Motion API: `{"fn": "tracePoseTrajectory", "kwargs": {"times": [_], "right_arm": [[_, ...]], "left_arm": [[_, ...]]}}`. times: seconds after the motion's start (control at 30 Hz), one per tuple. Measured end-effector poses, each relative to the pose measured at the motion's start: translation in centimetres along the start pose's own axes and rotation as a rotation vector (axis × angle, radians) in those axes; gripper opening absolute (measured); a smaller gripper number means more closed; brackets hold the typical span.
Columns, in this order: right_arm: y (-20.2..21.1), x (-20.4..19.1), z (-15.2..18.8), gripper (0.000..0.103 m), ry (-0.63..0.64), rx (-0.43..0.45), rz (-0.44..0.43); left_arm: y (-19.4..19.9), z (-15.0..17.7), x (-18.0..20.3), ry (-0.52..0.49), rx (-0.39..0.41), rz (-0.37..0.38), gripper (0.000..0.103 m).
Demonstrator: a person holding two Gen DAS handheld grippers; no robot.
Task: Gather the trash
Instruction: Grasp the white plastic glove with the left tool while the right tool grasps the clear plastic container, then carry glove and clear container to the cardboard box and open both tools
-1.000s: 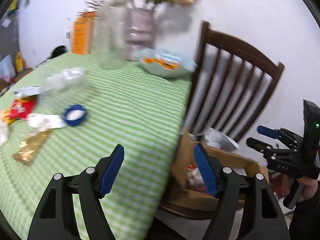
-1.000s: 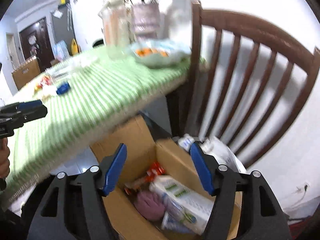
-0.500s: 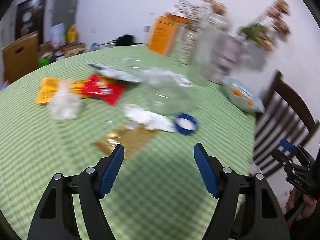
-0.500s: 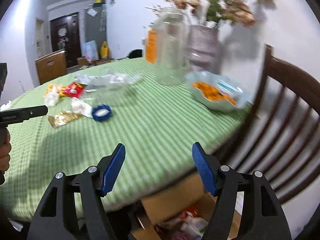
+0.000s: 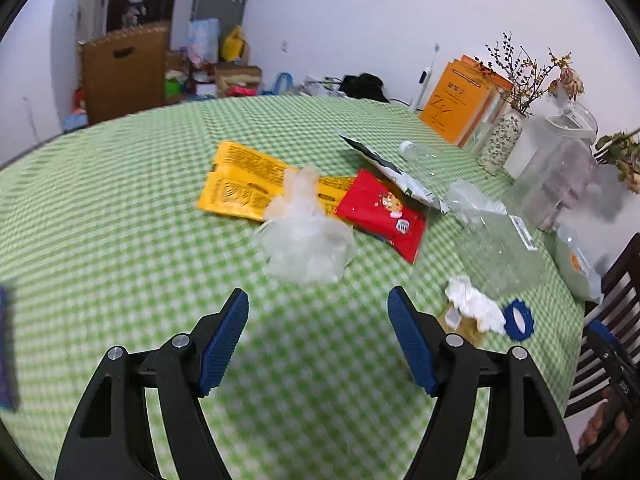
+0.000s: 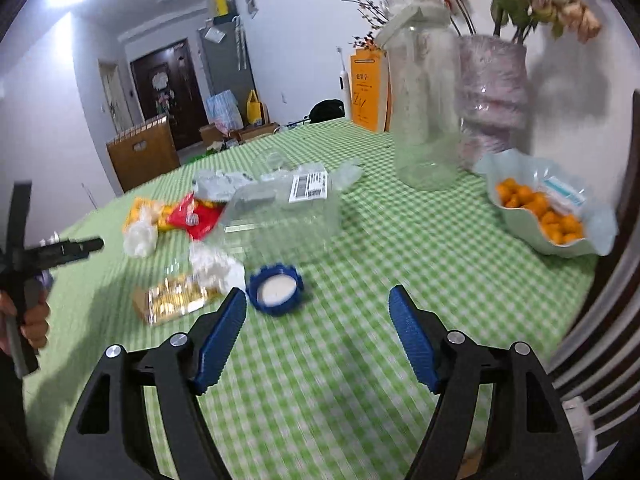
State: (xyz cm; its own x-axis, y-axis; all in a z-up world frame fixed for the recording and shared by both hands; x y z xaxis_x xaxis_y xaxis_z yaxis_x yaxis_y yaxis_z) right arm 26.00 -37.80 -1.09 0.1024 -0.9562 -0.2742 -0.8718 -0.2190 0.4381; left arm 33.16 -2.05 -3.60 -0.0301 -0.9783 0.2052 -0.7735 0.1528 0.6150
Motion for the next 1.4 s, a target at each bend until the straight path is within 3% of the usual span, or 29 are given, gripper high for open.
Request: {"fn": "tracePoseTrajectory", "kwargs": {"times": [0.27, 0.47, 0.53, 0.57, 0.63, 0.67, 0.73, 0.8, 0.93, 1.1, 1.4], "right_arm": [[-6.3, 2.2, -1.0, 0.072, -0.268, -0.038, -0.057], [-9.9, 2.7, -1.1, 0.072, -0.377, -0.076, -0.086], [-10.6, 2.9, -1.1, 0.072, -0.424, -0.084, -0.119], [-10.9, 2.9, -1.2, 0.072, -0.446, -0.088, -0.134], [-11.5, 2.9, -1.2, 0.070, -0.502, -0.089, -0.183], [-11.8, 2.7, -1.2, 0.057, -0.525, -0.093, -0.214], [-11.9, 2.1, -1.3, 0.046, -0.569, -0.097, -0.278], [-11.2, 1.1, -1.9, 0.042, -0.535, -0.090, -0.288], [-8.4, -1.6, -4.2, 0.035, -0.370, -0.032, -0.225], [-5.0, -4.5, -6.5, 0.029, -0.197, 0.046, -0.138], [-0.7, -5.2, -8.2, 0.018, -0.120, 0.113, -0.068]], "left_arm": [[-7.0, -2.4, -1.3, -0.057, -0.046, -0.149, 0.073], [-9.6, -2.0, -1.9, 0.034, -0.058, -0.097, 0.072], [-9.6, -1.9, -2.0, 0.025, -0.040, -0.109, 0.064], [-9.6, -1.9, -2.0, 0.013, -0.043, -0.113, 0.044], [-9.2, -2.4, -2.2, 0.034, -0.051, -0.088, 0.029], [-8.7, -2.7, -2.5, 0.054, -0.041, -0.083, 0.020], [-7.4, -3.7, -3.0, 0.080, -0.015, -0.061, 0.015], [-6.2, -4.8, -3.4, 0.095, 0.018, -0.052, 0.012], [-4.1, -6.7, -4.2, 0.149, 0.069, -0.020, 0.011], [-1.9, -8.2, -3.4, 0.126, 0.126, 0.002, 0.011], [1.8, -9.5, -1.7, 0.112, 0.185, 0.079, 0.010]]}}
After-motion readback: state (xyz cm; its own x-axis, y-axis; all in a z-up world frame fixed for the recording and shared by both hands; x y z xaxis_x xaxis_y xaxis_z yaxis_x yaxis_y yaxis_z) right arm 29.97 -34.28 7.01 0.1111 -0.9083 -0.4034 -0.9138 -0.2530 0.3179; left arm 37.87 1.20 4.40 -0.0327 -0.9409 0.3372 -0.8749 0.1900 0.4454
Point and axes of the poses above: each gripper's, at about its wrist camera, not at the fingertips, and y roughly against the way its jaws point, x to its right, z to its underside, the point moved 7 cm from there along -y, roughly the way its jaws point, and after that the axes turned 9 degrees about x, right-handed, at the moved point
